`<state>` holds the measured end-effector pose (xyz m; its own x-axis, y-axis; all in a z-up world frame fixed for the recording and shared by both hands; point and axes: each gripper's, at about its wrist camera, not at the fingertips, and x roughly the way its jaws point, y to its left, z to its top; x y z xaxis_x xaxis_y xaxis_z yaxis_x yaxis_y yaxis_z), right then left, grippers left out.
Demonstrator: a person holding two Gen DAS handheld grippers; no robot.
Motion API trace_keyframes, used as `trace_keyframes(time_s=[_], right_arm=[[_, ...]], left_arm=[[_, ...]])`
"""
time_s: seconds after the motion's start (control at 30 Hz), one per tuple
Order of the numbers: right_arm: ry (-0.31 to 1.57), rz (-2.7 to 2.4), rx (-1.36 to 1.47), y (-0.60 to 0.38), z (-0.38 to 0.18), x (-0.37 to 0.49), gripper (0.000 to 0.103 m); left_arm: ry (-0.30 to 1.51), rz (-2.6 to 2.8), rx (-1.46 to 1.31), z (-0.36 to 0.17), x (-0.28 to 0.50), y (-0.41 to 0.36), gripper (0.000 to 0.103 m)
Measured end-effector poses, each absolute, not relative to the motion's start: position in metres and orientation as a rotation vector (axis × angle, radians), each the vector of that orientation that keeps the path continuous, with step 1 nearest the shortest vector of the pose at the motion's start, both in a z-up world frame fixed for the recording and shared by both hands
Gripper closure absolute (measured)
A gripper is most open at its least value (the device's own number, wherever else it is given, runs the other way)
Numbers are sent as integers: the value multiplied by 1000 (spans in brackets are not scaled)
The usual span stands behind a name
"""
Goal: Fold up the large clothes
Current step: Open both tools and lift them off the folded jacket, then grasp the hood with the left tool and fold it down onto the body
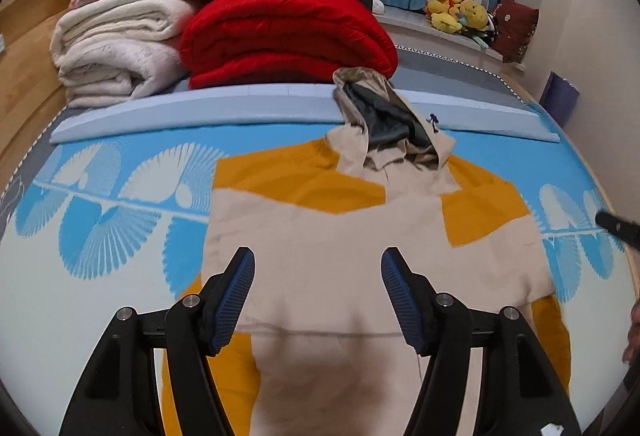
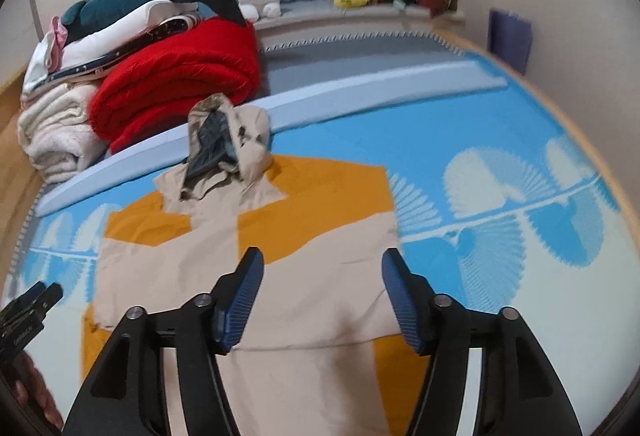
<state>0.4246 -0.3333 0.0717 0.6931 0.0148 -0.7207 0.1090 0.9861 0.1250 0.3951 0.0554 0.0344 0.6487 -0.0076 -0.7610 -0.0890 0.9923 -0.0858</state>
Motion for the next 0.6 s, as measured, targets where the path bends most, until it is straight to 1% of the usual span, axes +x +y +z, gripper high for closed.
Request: trace_keyframes(time_s=[0.1, 0.2, 0.27, 0.37, 0.43, 0.47, 0.53, 0.57, 0.6], right_arm=[[810, -38, 177, -338, 72, 425, 39], [820, -51, 104, -337, 68, 427, 39], [837, -65, 87, -340, 64, 430, 39], [867, -91, 93, -350, 55, 437, 39], [872, -122, 85, -355, 52, 442, 39], [877, -137, 81, -357, 49, 444, 41], [897, -166, 93, -362, 42, 449, 47], [907, -179, 107, -364, 37, 452, 58], [913, -186, 117, -365, 35, 453, 73]], left_arm=[[912, 48, -177, 43, 447, 60, 41], [931, 60, -211, 42, 510, 66, 41], [952, 73, -201, 33, 547, 66, 41], [989, 74, -207, 13, 609, 67, 44], [1011, 73, -206, -5, 653, 66, 48], [1015, 66, -207, -8, 666, 66, 48], [1009, 61, -215, -19, 703, 65, 48], [1000, 49, -225, -23, 717, 65, 48], [995, 38, -234, -26, 727, 63, 48]])
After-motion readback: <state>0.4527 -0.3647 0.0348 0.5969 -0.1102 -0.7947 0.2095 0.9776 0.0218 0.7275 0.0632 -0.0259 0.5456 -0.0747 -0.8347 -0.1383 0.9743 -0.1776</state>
